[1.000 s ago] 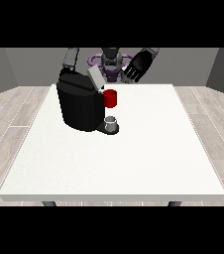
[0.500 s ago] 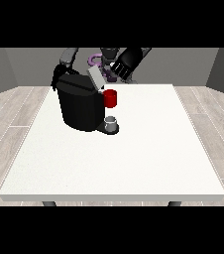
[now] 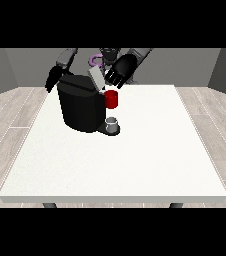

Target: Insert the coffee pod into the coffee machine and close the lid

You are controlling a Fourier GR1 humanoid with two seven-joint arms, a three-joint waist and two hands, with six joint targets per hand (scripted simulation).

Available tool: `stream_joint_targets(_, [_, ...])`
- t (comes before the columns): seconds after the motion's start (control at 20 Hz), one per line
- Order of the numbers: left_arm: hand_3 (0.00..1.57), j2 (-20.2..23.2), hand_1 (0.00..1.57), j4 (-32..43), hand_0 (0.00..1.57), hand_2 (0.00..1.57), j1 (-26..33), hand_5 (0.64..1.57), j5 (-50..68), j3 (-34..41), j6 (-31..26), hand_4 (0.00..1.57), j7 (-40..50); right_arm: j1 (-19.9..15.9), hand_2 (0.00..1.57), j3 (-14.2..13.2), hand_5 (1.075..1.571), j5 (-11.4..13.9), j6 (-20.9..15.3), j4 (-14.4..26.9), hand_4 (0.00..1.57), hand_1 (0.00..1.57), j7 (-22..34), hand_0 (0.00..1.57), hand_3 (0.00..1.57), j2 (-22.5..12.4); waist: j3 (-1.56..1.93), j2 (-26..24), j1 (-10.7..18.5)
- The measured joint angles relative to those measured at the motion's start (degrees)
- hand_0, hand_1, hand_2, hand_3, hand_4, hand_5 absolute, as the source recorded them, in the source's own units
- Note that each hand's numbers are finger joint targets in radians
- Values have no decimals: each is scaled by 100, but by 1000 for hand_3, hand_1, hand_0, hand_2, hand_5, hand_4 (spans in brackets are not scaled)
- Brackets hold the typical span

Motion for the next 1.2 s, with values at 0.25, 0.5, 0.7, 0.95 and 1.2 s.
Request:
stream_joint_targets(0.25, [1244,4,1248,56,1248,1286,-86,1571,-40,-34,-13,445,-106,-45,0,-137,1571,-41,-42,48,100,0,-84,0,0,-51,0,164,56])
stream_joint_targets(0.5, [1220,-134,1211,61,1211,1252,-151,1571,-71,-82,15,432,-92,-204,0,-359,1571,-139,7,210,161,0,-61,0,0,-215,1,247,171])
stream_joint_targets(0.7, [1202,-176,1192,121,1192,1248,-193,1571,-89,-71,43,420,-65,-207,0,-353,1571,-114,-47,277,131,0,-113,0,0,-169,1,295,182])
stream_joint_targets(0.95, [1198,-118,1204,195,1204,1255,-216,1571,-120,-63,75,411,-206,-212,0,-339,1571,-86,-97,247,169,0,-159,0,0,-141,0,357,156])
stream_joint_targets(1.2, [1198,-17,1205,257,1205,1249,-307,1571,-154,-33,104,368,-268,-209,0,-380,1571,-137,11,236,0,0,-173,0,0,-233,0,387,91])
